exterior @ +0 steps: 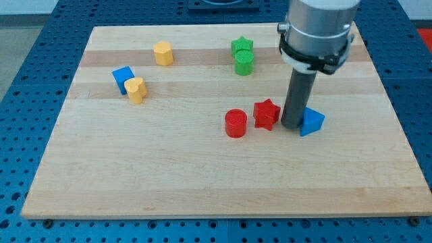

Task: Move the red star into the green circle

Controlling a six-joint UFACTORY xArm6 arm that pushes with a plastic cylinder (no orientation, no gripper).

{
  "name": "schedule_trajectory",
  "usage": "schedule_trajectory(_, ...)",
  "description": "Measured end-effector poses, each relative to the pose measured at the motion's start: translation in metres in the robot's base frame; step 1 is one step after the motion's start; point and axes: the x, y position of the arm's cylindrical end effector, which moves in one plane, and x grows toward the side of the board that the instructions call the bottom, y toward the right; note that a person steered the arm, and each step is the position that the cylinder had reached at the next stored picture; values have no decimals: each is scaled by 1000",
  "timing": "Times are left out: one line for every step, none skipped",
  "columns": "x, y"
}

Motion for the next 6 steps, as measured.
schedule_trajectory(8,-7)
schedule_trajectory(8,-22)
schedule_trajectory(2,-35)
schedule_trajectory(-6,-35)
schedule_trajectory(-14,-42)
schedule_trajectory(-22,-50)
